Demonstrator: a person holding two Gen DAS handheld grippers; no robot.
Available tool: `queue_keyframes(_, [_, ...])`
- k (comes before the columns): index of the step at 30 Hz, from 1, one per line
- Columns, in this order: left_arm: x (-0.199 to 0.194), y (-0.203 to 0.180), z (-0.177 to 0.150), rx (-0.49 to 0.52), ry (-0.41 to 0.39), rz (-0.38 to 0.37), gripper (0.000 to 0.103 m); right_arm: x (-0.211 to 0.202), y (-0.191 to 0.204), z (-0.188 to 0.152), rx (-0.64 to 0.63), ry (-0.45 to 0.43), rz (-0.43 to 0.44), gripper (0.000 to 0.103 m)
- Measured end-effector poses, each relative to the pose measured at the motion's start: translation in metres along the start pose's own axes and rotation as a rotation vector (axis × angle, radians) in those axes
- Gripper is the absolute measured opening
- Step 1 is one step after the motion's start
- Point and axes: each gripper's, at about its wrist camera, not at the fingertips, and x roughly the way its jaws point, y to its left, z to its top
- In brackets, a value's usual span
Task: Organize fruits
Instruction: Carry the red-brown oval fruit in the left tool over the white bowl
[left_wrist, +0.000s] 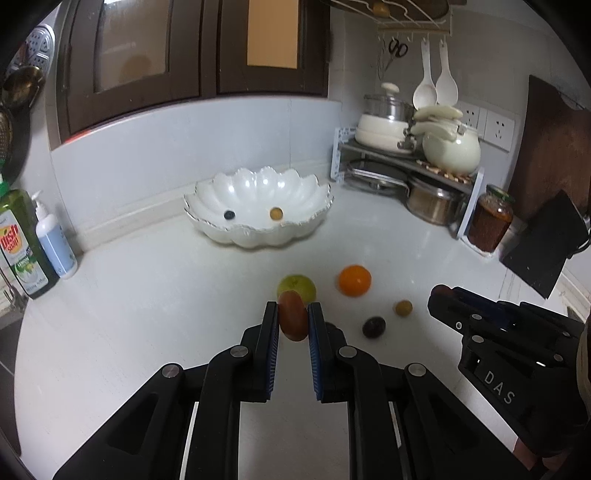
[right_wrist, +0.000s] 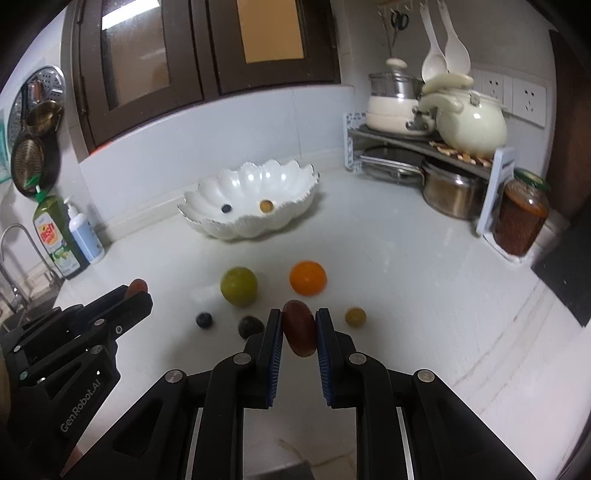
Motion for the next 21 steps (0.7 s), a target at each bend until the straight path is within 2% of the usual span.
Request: queue_keyframes(21, [0.000, 0.049, 0.061, 0.025, -0.103, 0.007, 0.016, 0.012, 0.045, 0.066, -0.028, -0.106, 0.012, 0.019])
